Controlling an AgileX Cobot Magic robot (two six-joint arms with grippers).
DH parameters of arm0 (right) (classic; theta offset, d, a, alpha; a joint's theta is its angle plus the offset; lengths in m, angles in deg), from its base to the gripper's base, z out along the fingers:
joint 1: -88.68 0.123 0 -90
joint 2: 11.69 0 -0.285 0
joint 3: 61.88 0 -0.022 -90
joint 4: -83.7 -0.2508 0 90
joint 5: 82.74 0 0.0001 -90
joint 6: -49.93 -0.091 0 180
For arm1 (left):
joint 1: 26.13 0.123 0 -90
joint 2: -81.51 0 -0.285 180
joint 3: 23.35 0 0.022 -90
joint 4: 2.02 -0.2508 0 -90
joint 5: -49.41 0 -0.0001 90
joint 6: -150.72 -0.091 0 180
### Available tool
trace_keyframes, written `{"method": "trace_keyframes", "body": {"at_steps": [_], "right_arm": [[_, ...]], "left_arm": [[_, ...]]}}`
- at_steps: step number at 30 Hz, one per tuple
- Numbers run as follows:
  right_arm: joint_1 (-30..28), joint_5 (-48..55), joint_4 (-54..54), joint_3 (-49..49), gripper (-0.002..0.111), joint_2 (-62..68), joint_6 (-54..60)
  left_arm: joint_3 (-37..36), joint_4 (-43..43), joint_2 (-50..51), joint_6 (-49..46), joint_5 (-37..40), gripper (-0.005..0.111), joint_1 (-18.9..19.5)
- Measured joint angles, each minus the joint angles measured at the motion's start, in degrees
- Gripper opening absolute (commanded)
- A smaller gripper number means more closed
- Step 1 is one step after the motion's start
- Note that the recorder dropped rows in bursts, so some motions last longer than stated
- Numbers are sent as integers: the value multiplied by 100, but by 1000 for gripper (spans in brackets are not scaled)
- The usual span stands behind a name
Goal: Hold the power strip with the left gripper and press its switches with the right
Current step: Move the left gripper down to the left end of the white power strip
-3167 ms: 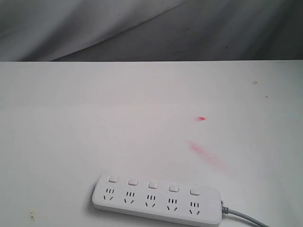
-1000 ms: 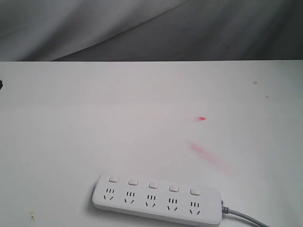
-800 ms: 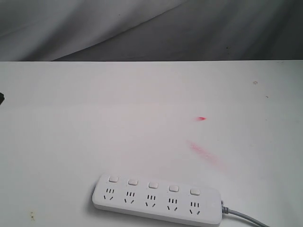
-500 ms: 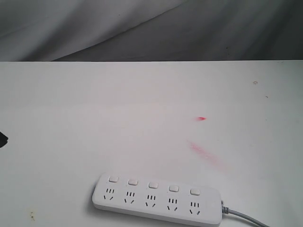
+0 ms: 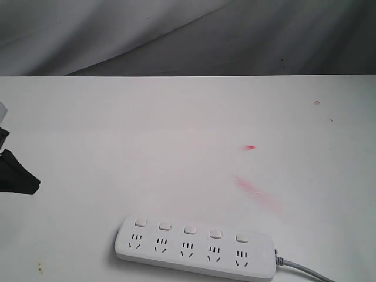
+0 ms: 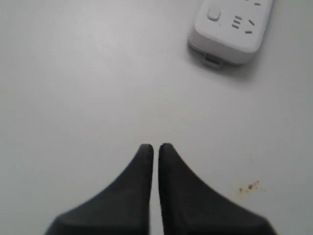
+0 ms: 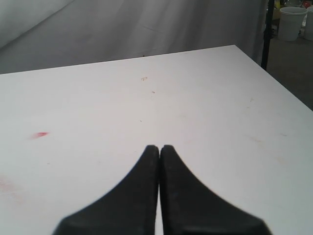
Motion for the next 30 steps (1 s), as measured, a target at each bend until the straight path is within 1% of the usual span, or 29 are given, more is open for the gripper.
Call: {"method": "trace_keyframes", "body": {"at_steps": [2,4,6,7,9,11,17,25,27,30], "right_arm": [[0,0,0,0,0,0,0],[0,0,0,0,0,0,0],[0,0,0,0,0,0,0],[0,0,0,0,0,0,0],[0,0,0,0,0,0,0],[0,0,0,0,0,0,0],[0,0,0,0,0,0,0],[0,0,0,0,0,0,0],[0,0,0,0,0,0,0],[0,0,0,0,0,0,0]], "left_arm": [[0,-177,138,0,0,33,-101],[0,-260,250,0,0,53,-187],[0,-282,320,0,0,69,-301],[0,-294,362,0,0,75,-369],[0,-315,433,0,0,83,-526],[10,-328,514,0,-12,86,-685],[10,-338,759,0,-195,86,-1198],[10,-140,762,-9,-414,86,-1286],[10,-129,786,-9,-609,88,-1389],[10,-129,891,-9,-849,90,-1669]]}}
